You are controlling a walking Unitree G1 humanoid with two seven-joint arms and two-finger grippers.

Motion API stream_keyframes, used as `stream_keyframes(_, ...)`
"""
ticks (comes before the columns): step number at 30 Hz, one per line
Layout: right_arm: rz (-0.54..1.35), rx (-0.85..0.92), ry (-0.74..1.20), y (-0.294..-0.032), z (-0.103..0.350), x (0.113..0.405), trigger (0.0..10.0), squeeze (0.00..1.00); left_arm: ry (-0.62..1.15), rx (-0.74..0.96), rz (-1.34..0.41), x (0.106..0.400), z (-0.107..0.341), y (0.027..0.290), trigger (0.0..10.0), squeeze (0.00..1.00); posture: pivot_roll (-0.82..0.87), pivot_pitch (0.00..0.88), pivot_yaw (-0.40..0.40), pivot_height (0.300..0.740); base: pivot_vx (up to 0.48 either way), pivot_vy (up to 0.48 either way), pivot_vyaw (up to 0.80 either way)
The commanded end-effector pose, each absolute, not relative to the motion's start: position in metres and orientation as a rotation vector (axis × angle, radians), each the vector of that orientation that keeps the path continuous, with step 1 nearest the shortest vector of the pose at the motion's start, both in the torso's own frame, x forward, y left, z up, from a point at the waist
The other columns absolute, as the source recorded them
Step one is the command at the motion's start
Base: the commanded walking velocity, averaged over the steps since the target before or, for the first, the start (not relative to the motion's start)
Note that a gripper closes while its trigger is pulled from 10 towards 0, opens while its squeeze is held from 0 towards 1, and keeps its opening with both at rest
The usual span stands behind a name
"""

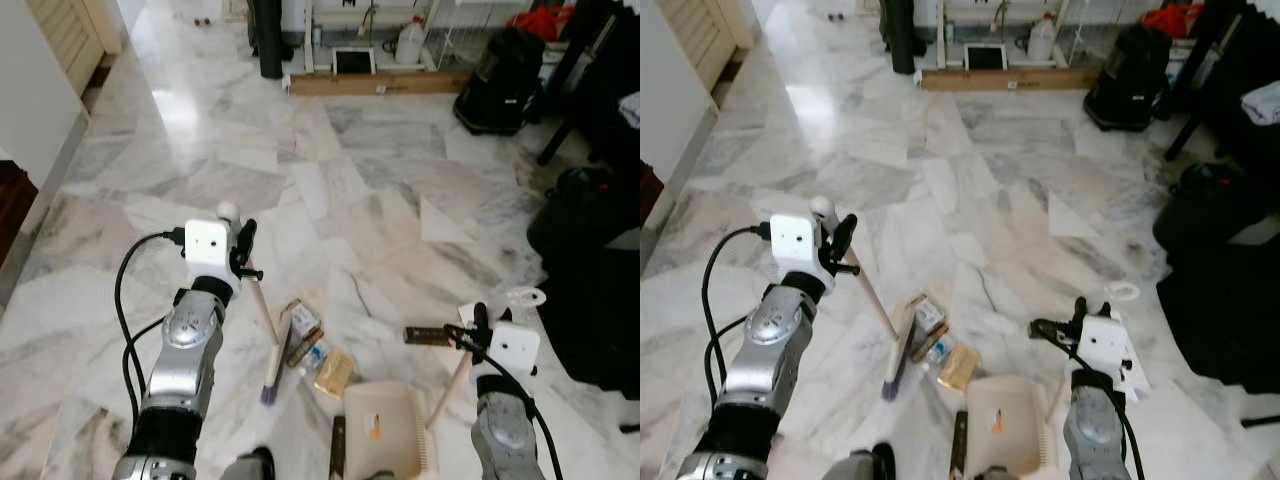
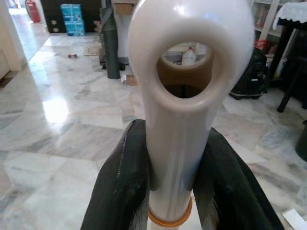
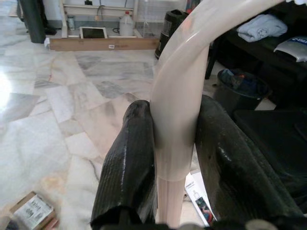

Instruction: Sweep floor

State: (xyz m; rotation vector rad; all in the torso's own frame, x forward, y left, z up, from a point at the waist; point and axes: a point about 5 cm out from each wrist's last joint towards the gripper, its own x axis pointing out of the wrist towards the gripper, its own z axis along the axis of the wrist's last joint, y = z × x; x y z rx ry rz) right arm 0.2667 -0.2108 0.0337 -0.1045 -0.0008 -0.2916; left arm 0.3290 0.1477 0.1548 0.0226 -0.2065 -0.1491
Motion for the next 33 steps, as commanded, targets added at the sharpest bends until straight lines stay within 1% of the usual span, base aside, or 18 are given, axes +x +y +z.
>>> stream_keyframes(1, -0.295, -0.110, 0.040, -0.213, 0.026, 0.260, 10.0, 0.00, -0.245, 0.013, -0.148, 0.329, 0.161, 0.148, 10.0, 0.00, 0.08, 0.144, -0.030, 0.740, -0.319, 0.000, 0.00)
stream_keyframes(4, -0.294, -0.111, 0.040, -0.213, 0.026, 0.261, 10.0, 0.00, -0.246, 0.013, -0.146, 0.330, 0.161, 0.149, 10.0, 0.00, 0.07, 0.143, -0.029, 0.740, -0.286, 0.000, 0.00)
stream_keyframes(22, -0.297, -0.112, 0.039, -0.213, 0.026, 0.261, 10.0, 0.00, -0.235, 0.016, -0.159, 0.332, 0.162, 0.146, 10.0, 0.00, 0.08, 0.134, -0.026, 0.740, 0.000, 0.000, 0.00)
stream_keyframes(30, -0.298, -0.111, 0.042, -0.211, 0.025, 0.261, 10.0, 0.00, -0.156, 0.043, -0.245, 0.332, 0.154, 0.136, 10.0, 0.00, 0.08, 0.135, -0.021, 0.740, 0.000, 0.000, 0.00)
stream_keyframes(33, -0.299, -0.111, 0.045, -0.211, 0.024, 0.260, 10.0, 0.00, -0.073, 0.103, -0.287, 0.332, 0.145, 0.130, 10.0, 0.00, 0.08, 0.138, -0.018, 0.740, 0.000, 0.000, 0.00)
